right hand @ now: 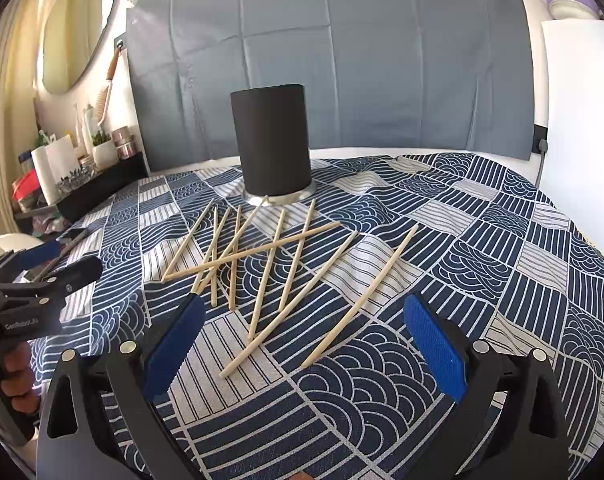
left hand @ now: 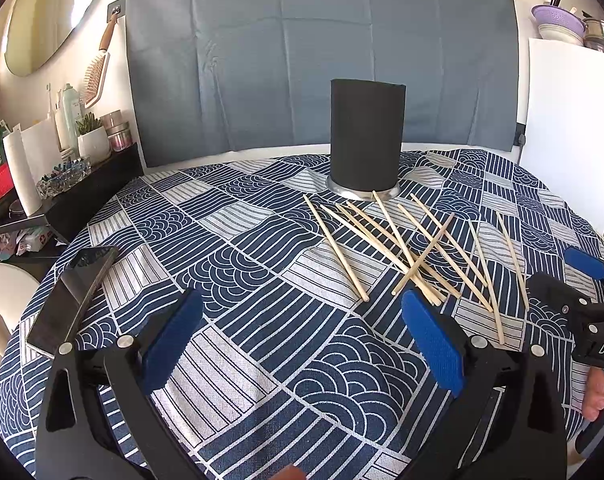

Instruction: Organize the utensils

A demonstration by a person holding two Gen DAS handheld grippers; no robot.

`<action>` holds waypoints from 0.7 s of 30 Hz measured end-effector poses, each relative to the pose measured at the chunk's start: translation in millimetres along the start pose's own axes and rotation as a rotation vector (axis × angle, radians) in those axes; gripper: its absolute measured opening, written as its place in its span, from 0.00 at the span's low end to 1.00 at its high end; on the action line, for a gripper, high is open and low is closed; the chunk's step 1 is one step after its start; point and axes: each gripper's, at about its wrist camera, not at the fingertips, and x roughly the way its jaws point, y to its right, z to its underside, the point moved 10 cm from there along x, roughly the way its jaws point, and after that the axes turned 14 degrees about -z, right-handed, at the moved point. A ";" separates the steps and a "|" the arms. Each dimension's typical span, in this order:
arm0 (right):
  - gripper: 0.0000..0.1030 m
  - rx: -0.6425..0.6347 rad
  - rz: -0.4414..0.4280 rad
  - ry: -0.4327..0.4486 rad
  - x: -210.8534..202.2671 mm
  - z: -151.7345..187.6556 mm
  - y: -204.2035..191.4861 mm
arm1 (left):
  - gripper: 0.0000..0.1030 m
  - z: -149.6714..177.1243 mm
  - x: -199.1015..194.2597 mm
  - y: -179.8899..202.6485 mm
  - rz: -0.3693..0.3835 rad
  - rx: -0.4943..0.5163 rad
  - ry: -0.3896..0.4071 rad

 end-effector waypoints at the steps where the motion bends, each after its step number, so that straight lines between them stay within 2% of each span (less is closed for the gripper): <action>1: 0.93 0.000 0.000 -0.001 -0.1 0.1 0.0 | 0.95 0.1 0.2 -0.1 0.000 -0.001 -0.001; 21: 0.93 0.003 -0.005 -0.005 1.3 1.3 -0.5 | 0.95 1.2 -0.4 0.7 0.001 0.007 0.003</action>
